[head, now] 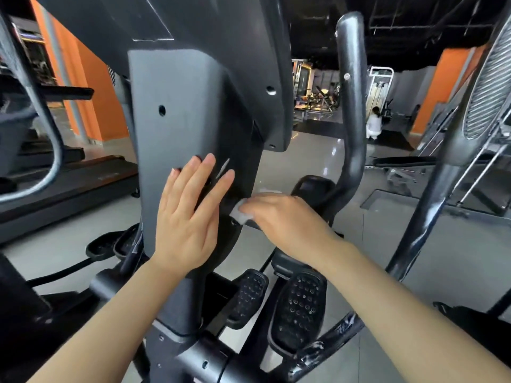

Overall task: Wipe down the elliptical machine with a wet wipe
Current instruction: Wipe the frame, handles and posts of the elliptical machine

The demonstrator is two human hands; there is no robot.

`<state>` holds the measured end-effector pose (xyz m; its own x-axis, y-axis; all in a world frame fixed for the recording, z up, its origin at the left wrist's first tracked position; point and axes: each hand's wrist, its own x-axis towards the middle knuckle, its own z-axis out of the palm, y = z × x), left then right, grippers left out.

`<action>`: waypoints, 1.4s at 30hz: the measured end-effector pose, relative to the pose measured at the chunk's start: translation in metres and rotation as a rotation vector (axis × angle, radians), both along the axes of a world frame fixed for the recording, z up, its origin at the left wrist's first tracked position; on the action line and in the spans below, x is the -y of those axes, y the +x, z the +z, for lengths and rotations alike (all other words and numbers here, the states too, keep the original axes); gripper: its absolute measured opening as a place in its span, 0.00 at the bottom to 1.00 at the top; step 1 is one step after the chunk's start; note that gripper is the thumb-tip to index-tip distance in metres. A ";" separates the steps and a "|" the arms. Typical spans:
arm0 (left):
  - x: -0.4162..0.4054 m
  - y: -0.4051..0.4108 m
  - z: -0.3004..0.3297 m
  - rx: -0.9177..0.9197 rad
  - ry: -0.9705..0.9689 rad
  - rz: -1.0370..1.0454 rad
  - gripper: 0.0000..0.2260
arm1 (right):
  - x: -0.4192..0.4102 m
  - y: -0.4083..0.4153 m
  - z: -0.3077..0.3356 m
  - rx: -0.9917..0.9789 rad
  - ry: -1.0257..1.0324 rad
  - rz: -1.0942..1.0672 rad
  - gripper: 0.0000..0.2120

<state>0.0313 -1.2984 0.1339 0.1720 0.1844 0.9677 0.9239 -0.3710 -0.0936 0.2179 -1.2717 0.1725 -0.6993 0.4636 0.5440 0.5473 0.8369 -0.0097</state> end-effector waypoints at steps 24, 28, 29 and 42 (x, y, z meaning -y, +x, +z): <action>0.000 -0.003 -0.002 -0.023 -0.001 0.060 0.20 | -0.021 0.043 0.005 0.500 0.485 0.359 0.14; 0.001 -0.003 -0.002 -0.036 -0.018 0.052 0.19 | -0.025 0.068 0.010 0.550 0.475 0.453 0.14; 0.001 -0.003 -0.002 -0.036 -0.021 0.052 0.19 | -0.026 0.074 0.010 0.572 0.472 0.456 0.15; 0.014 0.038 -0.029 -0.402 -0.157 0.082 0.24 | -0.027 0.166 -0.040 -0.122 0.336 -0.139 0.18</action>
<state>0.0694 -1.3122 0.1048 0.5075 0.3531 0.7860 0.8528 -0.3362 -0.3996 0.3841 -1.2452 0.1329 -0.5631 0.3311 0.7571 0.6677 0.7222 0.1808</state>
